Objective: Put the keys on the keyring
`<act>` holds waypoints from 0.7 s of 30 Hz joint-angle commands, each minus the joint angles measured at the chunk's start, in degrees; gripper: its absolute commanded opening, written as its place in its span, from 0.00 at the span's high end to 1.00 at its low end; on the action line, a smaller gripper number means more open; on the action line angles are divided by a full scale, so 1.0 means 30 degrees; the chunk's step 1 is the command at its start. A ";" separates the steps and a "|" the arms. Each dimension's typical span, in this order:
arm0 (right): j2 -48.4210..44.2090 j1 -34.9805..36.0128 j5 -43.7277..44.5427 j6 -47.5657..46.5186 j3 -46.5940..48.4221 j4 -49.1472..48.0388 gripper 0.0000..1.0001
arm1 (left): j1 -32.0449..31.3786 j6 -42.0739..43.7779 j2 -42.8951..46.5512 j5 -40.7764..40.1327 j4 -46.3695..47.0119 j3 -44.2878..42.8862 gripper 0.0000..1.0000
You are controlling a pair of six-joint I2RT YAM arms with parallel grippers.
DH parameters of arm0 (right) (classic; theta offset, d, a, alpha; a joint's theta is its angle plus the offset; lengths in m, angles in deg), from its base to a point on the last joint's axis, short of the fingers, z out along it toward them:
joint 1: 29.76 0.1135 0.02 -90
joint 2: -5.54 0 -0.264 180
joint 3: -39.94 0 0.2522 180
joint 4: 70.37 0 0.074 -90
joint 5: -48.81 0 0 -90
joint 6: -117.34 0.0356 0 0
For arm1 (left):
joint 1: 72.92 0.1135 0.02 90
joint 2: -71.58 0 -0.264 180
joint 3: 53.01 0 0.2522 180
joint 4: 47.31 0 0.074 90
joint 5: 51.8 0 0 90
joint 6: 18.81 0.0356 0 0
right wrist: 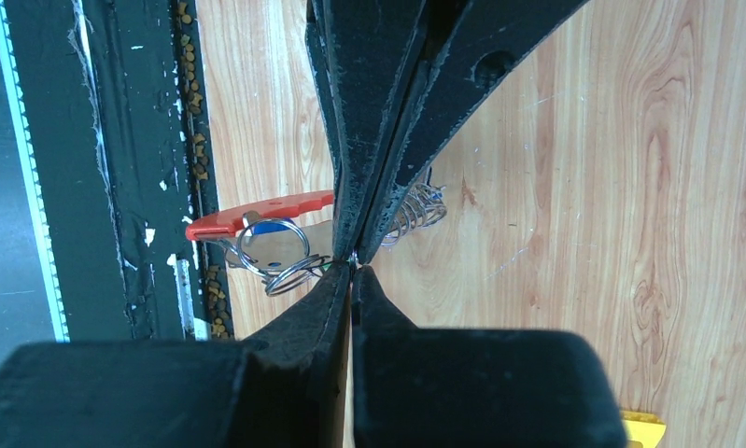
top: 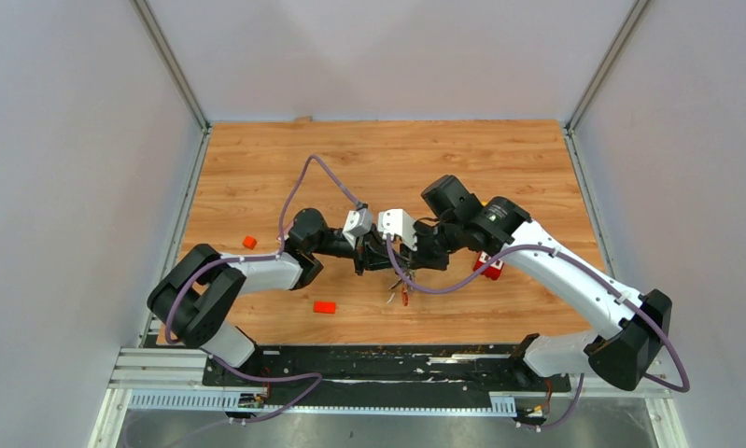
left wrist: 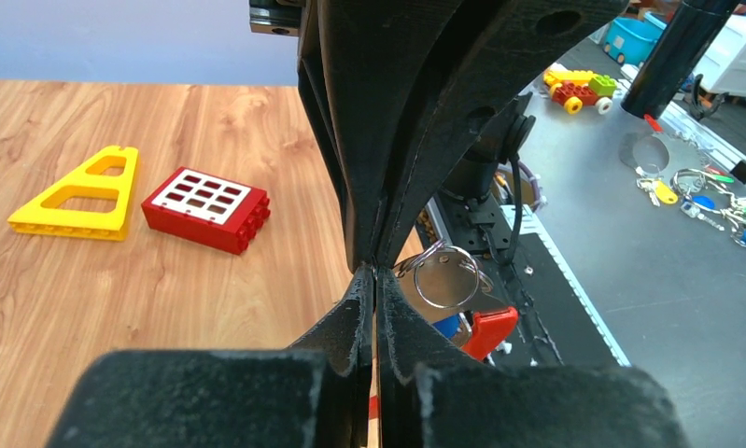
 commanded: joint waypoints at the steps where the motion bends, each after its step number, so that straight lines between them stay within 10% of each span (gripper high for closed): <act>1: -0.0166 0.0215 -0.0582 -0.0036 0.1006 -0.0623 1.00 | -0.0065 0.0221 -0.0213 0.0043 0.0338 -0.0688 1.00; 14: -0.2345 -0.1253 -0.2652 0.0696 -0.1986 -0.2399 0.70 | 0.0111 -0.3278 -0.0006 0.0109 0.6222 0.0170 1.00; 21: -0.3097 -0.1799 -0.4054 0.0916 -0.2938 -0.3415 0.88 | 0.0109 -0.3291 0.0440 0.0237 0.6267 0.0447 1.00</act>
